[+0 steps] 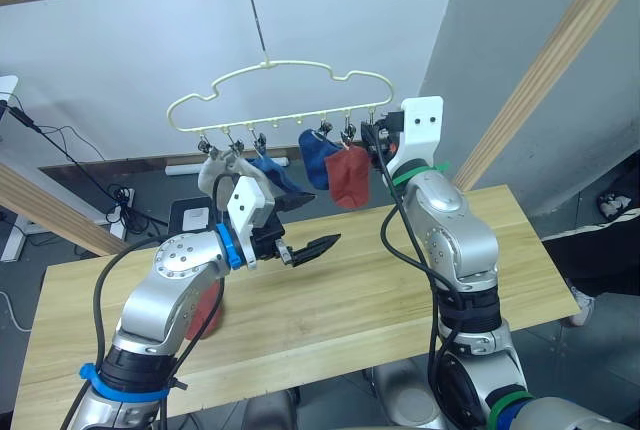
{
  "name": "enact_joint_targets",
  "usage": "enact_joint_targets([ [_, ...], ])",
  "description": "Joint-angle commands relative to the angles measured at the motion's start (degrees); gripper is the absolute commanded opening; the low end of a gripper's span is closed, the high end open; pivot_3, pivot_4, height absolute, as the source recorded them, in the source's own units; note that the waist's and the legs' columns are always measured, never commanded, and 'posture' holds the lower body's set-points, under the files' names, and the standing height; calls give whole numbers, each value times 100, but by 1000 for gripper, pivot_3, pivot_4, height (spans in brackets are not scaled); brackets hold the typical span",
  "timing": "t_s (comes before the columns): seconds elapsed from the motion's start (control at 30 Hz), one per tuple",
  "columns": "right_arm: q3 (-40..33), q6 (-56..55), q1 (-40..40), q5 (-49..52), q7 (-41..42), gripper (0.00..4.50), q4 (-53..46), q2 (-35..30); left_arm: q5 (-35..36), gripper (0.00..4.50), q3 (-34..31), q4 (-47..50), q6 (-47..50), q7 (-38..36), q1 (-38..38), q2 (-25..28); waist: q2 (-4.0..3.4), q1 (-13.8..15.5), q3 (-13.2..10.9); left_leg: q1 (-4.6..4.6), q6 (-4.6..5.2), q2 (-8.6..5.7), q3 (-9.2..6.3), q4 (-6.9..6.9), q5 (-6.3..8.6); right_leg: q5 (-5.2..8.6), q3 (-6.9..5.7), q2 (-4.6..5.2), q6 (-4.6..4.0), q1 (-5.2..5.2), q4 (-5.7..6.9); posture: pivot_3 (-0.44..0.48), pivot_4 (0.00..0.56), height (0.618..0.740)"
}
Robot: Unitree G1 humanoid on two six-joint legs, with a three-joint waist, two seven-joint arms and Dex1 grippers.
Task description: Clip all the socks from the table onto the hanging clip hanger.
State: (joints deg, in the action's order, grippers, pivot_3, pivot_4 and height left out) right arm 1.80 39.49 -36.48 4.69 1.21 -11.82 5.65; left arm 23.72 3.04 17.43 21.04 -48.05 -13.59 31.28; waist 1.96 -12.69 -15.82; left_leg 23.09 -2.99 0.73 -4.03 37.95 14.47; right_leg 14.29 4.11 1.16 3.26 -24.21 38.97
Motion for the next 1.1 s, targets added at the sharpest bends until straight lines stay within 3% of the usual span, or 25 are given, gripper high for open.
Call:
enact_joint_targets([
  [0.03, -8, -59, -15, 85, -34, 2217, -310, 42, -20, 4500, -2, 87, -112, -14, -39, -22, 0, 0, 0, 0, 0, 0, 0, 0, 0, 0, 0, 0, 0, 0, 0, -273, 184, 740],
  [0.2, -9, -62, -17, 123, -25, 2217, -311, 46, -30, 4500, 4, 72, -122, -18, -41, -24, 0, -2, 2, 0, 0, 0, 0, 0, 0, 0, 0, 0, 0, 0, 0, -274, 183, 740],
  [0.3, 4, -60, -14, 172, -22, 1613, -330, 48, -43, 4500, 9, 71, -128, -11, -32, -27, 0, -2, 2, 0, 0, 0, 0, 0, 0, 0, 0, 0, 0, 0, 0, -274, 183, 740],
  [0.43, 9, -72, -13, 203, -16, 344, -352, 51, -118, 4500, 1, 48, -181, 62, 18, -53, 0, -3, 11, 0, 0, 0, 0, 0, 0, 0, 0, 0, 0, 0, 0, -275, 183, 740],
  [0.5, 12, -91, -12, 209, -4, 34, -355, 52, -216, 4500, -15, 16, -233, 170, 85, -87, -1, -3, 25, 0, 0, 0, 0, 0, 0, 0, 0, 0, 0, 0, 0, -275, 183, 740],
  [0.67, 37, -115, -3, 213, 52, 34, -377, 26, -575, 4500, -94, -27, -442, 683, 369, -253, 0, -2, 35, -1, 0, 0, 0, 2, 0, 0, 1, 1, 0, 2, 0, -267, 184, 740],
  [0.77, 82, -117, -4, 204, 105, 34, -380, 3, -1125, 4500, -539, -224, -455, 1989, 800, -666, -2, -9, 43, -4, 0, 0, 0, 2, 0, 0, 1, 1, 0, 3, 1, -264, 182, 740],
  [0.83, 91, -119, -4, 195, 128, 34, -381, -3, -1284, 4500, -743, -261, -361, 2463, 981, -846, 1, -21, 53, -5, 1, 3, -5, 1, 0, 0, 4, 1, 0, 2, 1, -264, 182, 740],
  [1.0, 133, -78, 8, 198, 175, 34, -379, -18, -1076, 4500, -1952, -804, 35, 3801, 1601, -1580, 1, -22, 90, -7, 1, 4, -4, 2, 1, -1, 4, 1, -1, 3, 2, -255, 190, 740],
  [1.1, 150, -61, 8, 193, 196, 34, -386, -35, -964, 4500, -2199, -995, 184, 3927, 1646, -1675, 2, -6, 95, -7, 1, 2, -3, 2, 0, -1, -3, 0, -1, 4, 3, -255, 190, 740],
])
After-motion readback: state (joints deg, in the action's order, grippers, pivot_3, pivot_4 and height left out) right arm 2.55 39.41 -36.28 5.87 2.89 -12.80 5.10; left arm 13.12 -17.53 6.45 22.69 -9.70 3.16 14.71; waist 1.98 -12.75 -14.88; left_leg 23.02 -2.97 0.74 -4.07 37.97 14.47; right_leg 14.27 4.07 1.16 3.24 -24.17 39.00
